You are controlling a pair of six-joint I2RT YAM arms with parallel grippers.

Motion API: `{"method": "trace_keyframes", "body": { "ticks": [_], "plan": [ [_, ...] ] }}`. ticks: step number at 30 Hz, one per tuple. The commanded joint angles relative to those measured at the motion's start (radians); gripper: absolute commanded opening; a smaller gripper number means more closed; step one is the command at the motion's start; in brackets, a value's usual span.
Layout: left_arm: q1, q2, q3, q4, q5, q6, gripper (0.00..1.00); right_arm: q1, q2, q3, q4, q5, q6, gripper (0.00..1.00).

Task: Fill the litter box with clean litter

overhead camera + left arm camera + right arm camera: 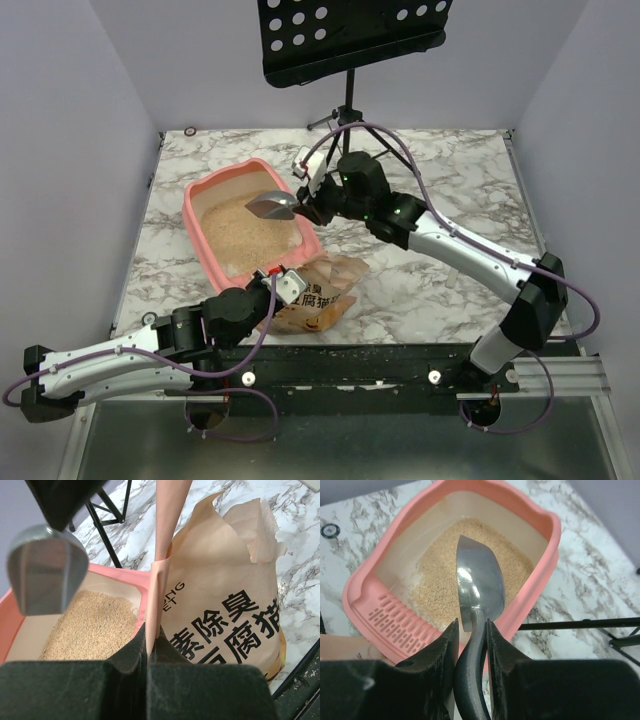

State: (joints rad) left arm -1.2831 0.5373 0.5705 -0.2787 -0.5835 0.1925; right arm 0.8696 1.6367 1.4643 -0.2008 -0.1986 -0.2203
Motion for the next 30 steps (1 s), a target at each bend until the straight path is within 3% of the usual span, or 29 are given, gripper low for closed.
{"method": "trace_keyframes", "body": {
  "ticks": [1, 5, 10, 17, 22, 30],
  "plan": [
    [0.005, 0.004, 0.038, 0.036, -0.027, -0.004, 0.00, 0.003, -0.054, -0.009, 0.077, 0.053, -0.024, 0.01],
    [0.005, -0.007, 0.035, 0.039, -0.026, -0.002, 0.00, 0.003, -0.132, -0.039, 0.069, 0.073, 0.009, 0.01],
    [0.005, 0.001, 0.031, 0.052, -0.007, -0.004, 0.00, -0.014, -0.262, -0.079, -0.003, 0.269, 0.074, 0.01],
    [0.005, 0.009, 0.025, 0.065, 0.024, -0.002, 0.00, -0.099, -0.507, -0.099, -0.285, 0.361, 0.277, 0.01],
    [0.005, 0.016, 0.022, 0.072, 0.028, 0.002, 0.00, -0.150, -0.601, -0.048, -0.563, 0.266, 0.374, 0.01],
    [0.005, 0.026, 0.017, 0.078, 0.043, 0.004, 0.00, -0.153, -0.702, -0.050, -0.782, 0.064, 0.432, 0.01]
  ]
}}
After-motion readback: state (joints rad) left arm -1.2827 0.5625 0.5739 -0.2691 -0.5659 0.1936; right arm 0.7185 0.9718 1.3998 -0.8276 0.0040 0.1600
